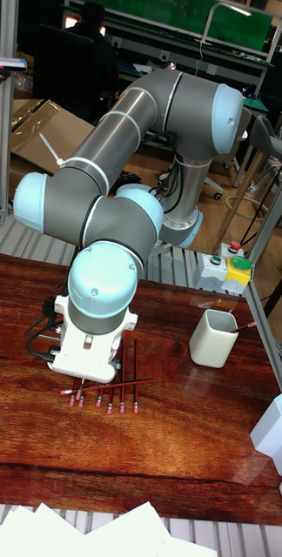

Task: Put the pen into the pen holder

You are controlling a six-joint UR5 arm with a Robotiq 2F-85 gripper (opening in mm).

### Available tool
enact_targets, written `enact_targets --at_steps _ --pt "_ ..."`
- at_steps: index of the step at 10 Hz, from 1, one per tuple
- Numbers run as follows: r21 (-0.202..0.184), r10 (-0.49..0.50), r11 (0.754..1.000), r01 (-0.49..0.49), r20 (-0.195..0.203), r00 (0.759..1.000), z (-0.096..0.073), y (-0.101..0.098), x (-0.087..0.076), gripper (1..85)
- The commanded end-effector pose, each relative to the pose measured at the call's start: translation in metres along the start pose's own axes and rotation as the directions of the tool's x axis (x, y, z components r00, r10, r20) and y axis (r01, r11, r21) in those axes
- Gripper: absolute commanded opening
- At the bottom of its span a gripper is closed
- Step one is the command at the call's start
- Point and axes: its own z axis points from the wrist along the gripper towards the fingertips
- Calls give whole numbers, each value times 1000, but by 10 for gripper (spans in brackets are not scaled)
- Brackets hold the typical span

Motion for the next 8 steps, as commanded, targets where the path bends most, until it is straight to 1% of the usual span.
enact_targets --at_steps 1,3,5,8 --pt "-6 12 1000 -12 5 1000 -3 3 -1 267" --pt "-2 2 1000 -2 10 1000 -4 2 -1 270" --pt "-5 -9 1000 9 23 1000 -5 3 -4 307" --pt "-5 9 1000 -9 26 1000 -4 5 -5 300"
